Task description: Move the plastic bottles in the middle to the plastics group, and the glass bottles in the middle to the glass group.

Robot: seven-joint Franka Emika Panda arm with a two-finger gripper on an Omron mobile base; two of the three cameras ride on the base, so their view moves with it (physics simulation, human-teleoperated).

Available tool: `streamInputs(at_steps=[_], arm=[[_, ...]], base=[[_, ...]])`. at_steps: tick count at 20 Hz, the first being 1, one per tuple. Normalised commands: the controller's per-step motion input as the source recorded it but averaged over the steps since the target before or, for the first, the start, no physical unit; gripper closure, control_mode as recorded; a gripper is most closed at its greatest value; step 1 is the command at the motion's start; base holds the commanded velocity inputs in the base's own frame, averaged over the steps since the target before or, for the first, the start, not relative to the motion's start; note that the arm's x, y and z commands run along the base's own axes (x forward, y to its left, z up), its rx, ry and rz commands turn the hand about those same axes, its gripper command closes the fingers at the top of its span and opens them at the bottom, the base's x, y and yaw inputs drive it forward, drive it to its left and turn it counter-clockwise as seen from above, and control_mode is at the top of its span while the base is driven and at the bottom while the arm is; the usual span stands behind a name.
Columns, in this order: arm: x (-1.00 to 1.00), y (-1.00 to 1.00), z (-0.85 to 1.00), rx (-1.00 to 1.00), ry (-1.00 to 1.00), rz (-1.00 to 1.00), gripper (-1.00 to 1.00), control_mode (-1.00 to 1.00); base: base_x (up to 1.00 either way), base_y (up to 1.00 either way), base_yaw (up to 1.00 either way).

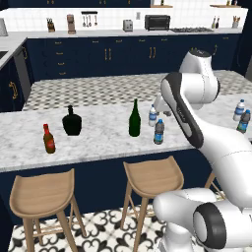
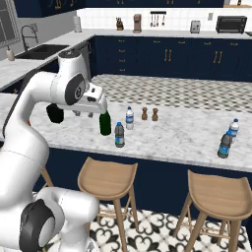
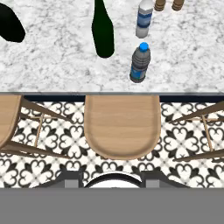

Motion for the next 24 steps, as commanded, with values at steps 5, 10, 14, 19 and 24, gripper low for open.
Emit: streamInputs(at_steps=[5,10,14,19,24], arm=[[0.00,0.00,-0.02,0.00,0.01,0.00,-1.00,-1.00],[0.12,-0.58,-0.45,0.01,0.00,0.05,-1.00,-1.00],[0.49,-0.43,-0.40,0.01,0.00,0.00,-1.00,-1.00],[0.48,0.00,-0.30,0.00,0.00,0.00,-1.00,-1.00],[0.23,0.00,-0.20,0.00,0.00,0.00,-1.00,-1.00]], base=[[0.00,0.00,0.00],[0.00,0.00,0.00],[0.00,0.00,0.00],[0.00,0.00,0.00],[0.00,0.00,0.00]])
